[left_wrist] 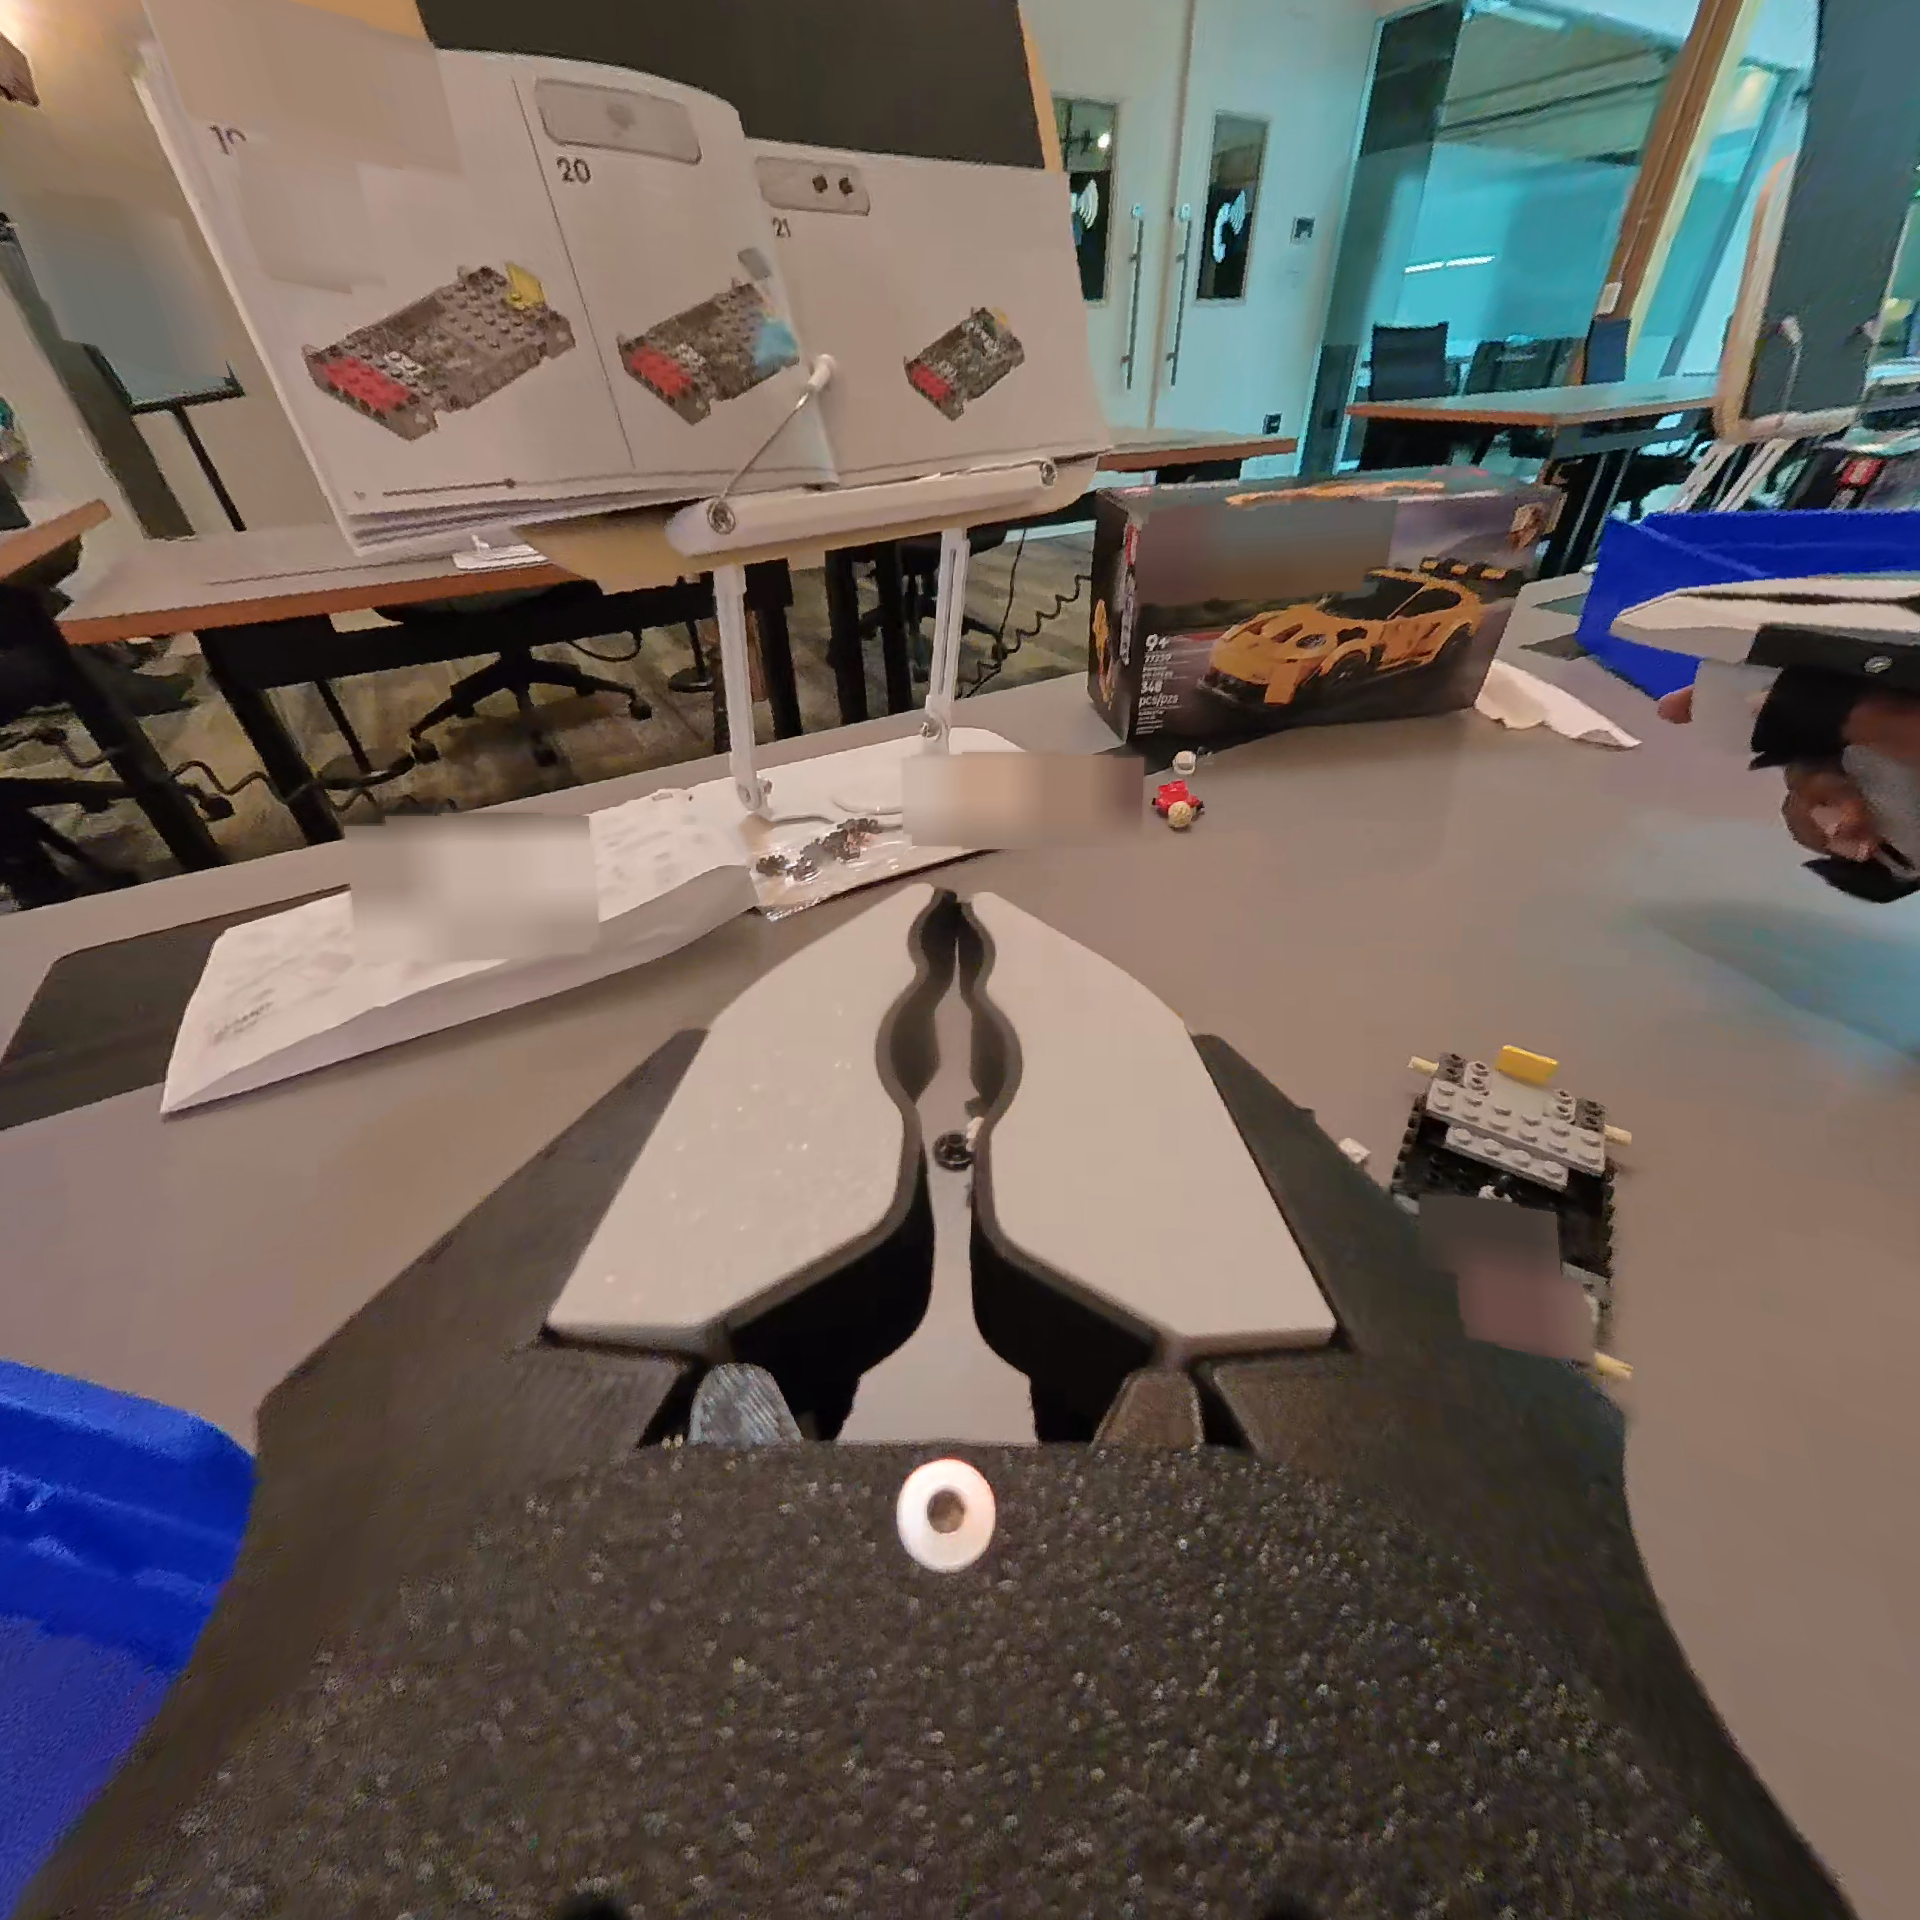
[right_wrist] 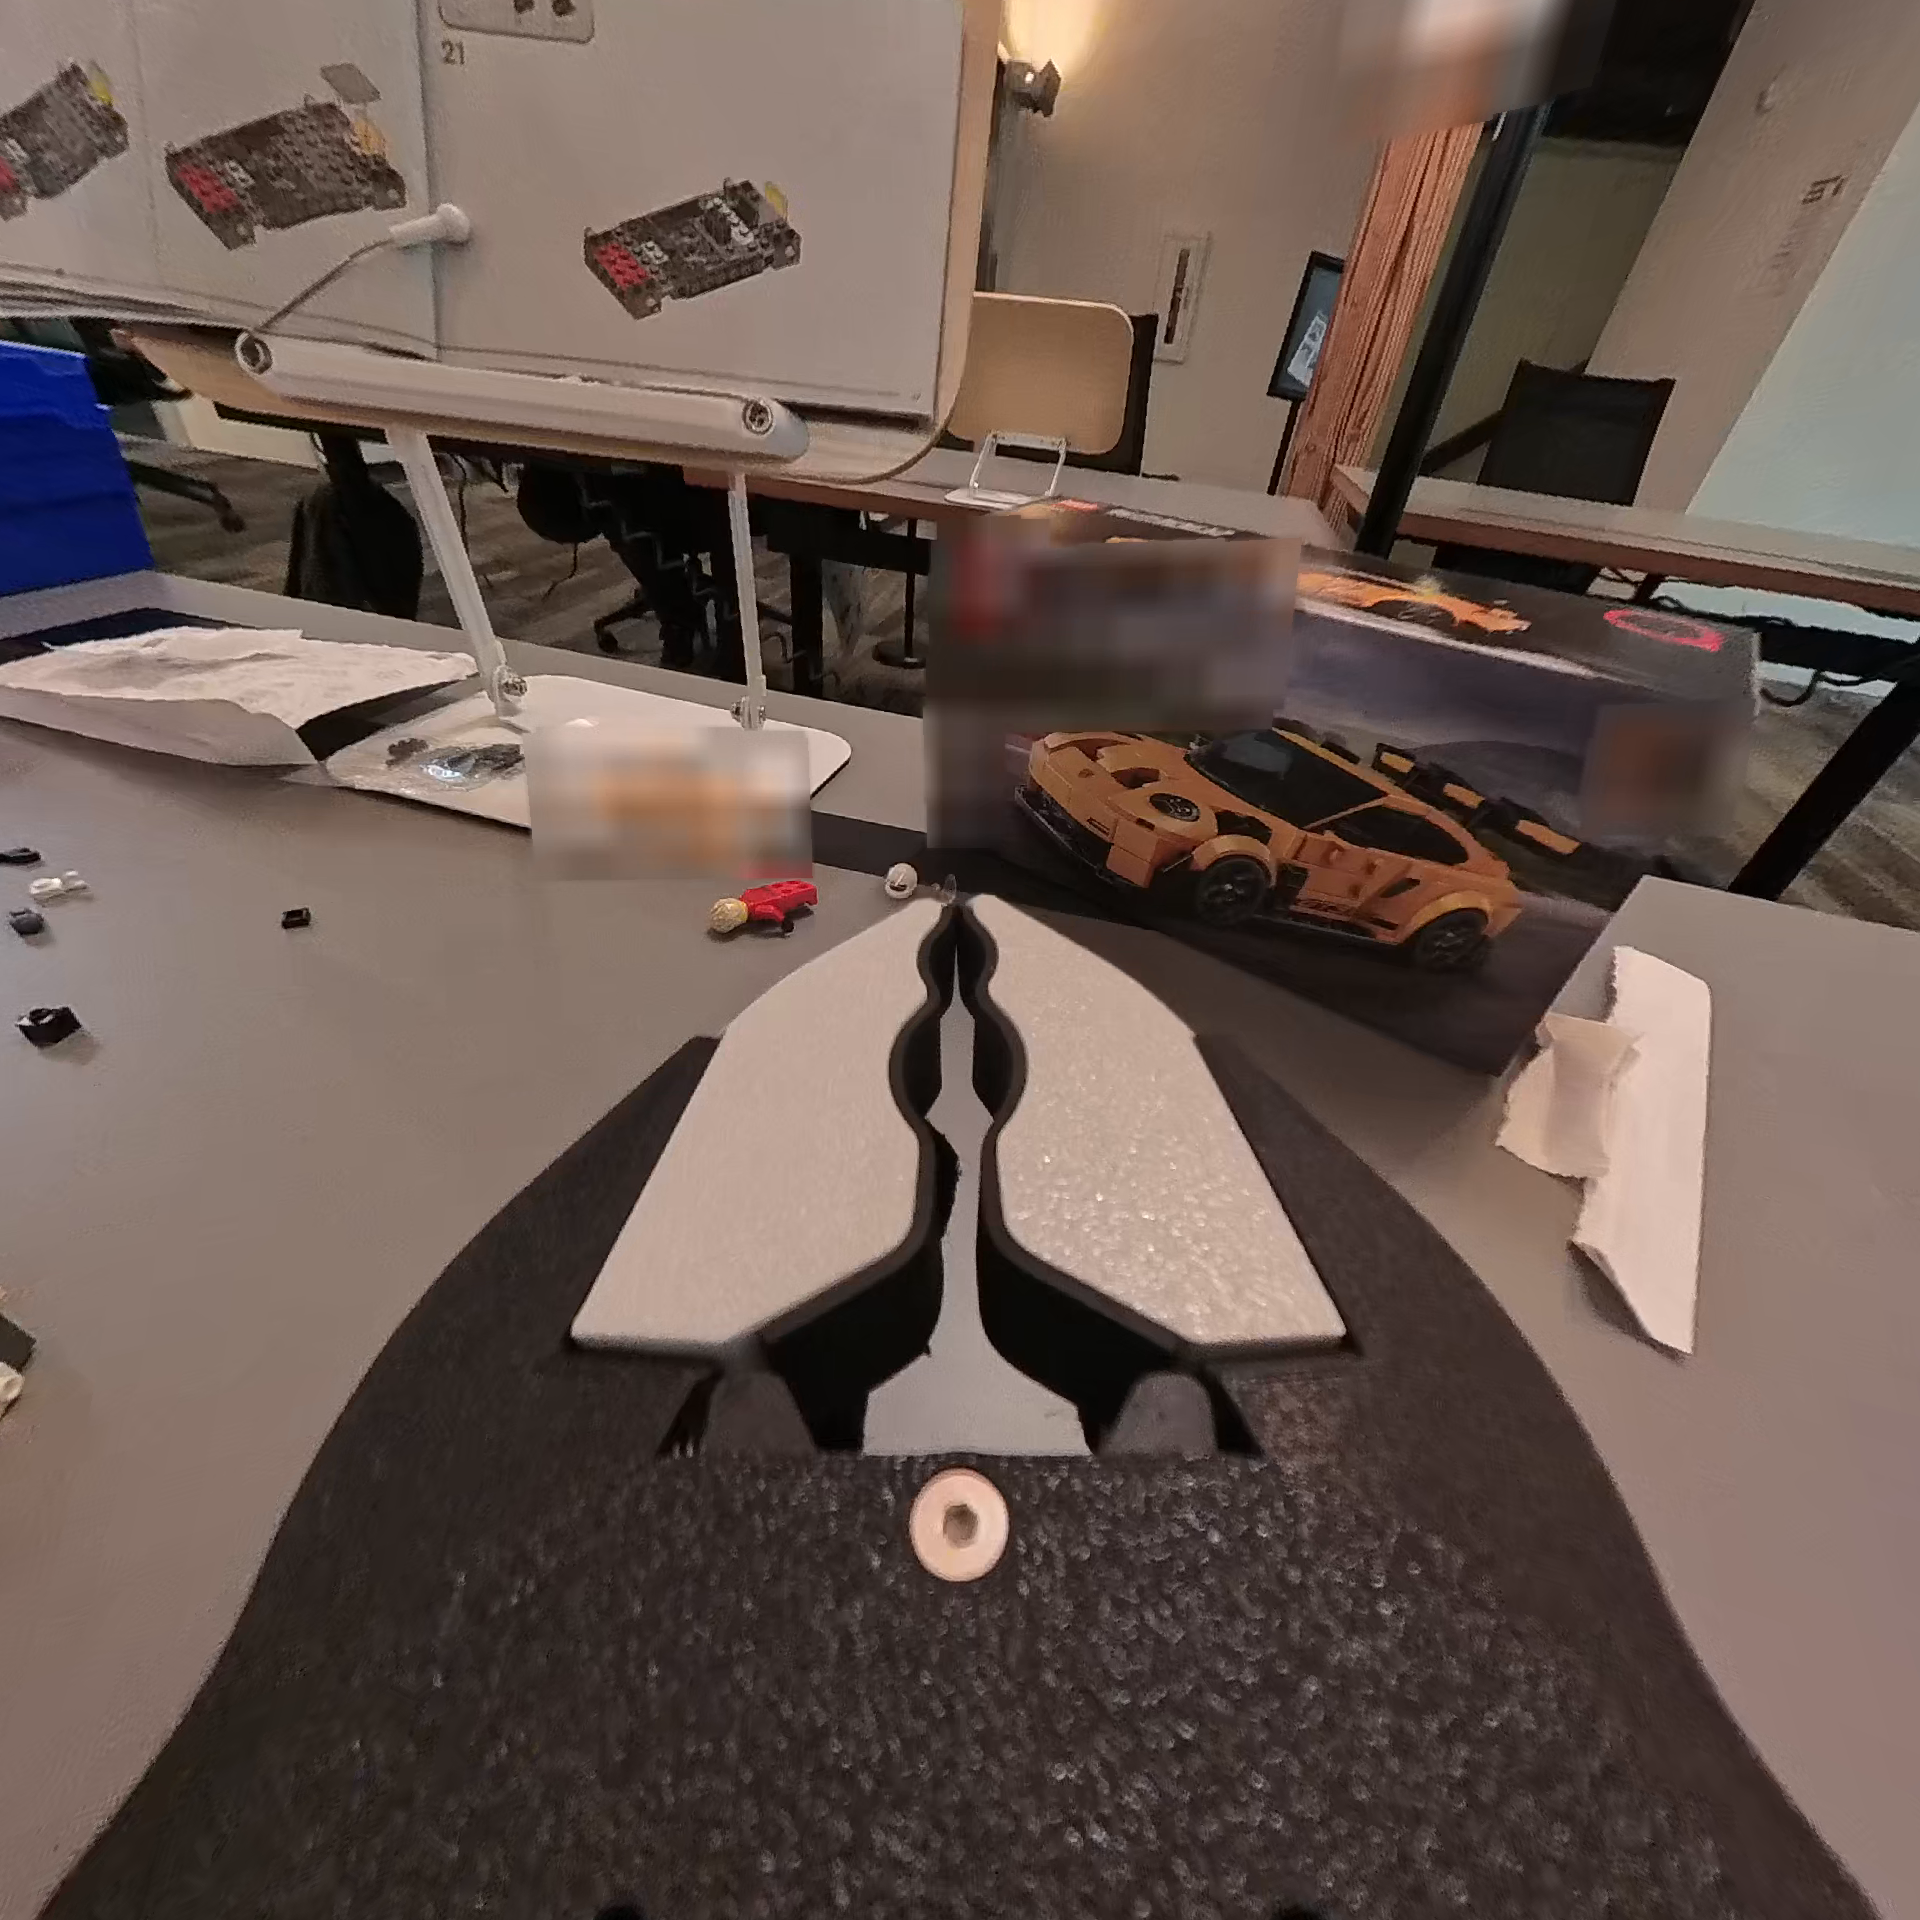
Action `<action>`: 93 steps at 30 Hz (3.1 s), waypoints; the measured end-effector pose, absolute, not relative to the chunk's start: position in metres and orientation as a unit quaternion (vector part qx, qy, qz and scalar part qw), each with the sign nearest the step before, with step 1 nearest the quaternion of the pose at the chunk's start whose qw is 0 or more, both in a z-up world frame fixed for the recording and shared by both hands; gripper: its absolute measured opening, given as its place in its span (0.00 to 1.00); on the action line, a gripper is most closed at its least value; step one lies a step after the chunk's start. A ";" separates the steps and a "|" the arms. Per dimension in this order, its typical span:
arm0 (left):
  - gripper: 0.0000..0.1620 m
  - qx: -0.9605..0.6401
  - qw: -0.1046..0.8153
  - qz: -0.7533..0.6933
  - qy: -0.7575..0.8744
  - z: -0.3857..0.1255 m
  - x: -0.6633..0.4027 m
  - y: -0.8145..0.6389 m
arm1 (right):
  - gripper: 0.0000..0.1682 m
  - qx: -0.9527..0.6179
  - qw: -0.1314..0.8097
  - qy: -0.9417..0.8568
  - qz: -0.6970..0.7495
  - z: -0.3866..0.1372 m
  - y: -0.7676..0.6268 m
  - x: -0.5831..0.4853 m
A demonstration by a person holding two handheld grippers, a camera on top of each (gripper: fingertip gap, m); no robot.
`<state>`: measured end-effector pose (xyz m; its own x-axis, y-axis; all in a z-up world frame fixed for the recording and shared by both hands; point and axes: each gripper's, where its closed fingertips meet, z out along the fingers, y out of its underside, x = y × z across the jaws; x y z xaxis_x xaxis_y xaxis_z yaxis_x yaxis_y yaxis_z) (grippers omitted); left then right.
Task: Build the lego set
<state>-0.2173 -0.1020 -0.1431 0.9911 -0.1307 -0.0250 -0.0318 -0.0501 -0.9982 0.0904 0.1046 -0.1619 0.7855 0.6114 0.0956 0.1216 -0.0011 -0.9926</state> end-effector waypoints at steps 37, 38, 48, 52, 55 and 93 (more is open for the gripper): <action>0.03 -0.749 0.663 -0.007 -0.002 -0.157 -0.251 -0.101 | 0.00 -0.677 0.632 -0.305 0.221 -0.176 0.098 0.071; 0.03 -0.749 0.663 -0.008 -0.003 -0.158 -0.251 -0.101 | 0.00 -0.677 0.632 -0.306 0.221 -0.176 0.098 0.071; 0.04 -0.749 0.662 0.006 0.008 -0.157 -0.248 -0.101 | 0.00 -0.657 0.646 -0.313 0.231 -0.164 0.089 0.067; 0.04 -0.751 0.659 0.025 0.003 -0.158 -0.252 -0.102 | 0.00 -0.648 0.652 -0.318 0.232 -0.159 0.086 0.066; 0.03 -0.748 0.663 0.036 -0.005 -0.153 -0.257 -0.105 | 0.00 -0.651 0.648 -0.318 0.234 -0.161 0.086 0.065; 0.00 -0.808 0.469 0.246 -0.257 -0.202 -0.400 -0.274 | 0.00 -0.659 0.642 -0.312 0.237 -0.160 0.083 0.065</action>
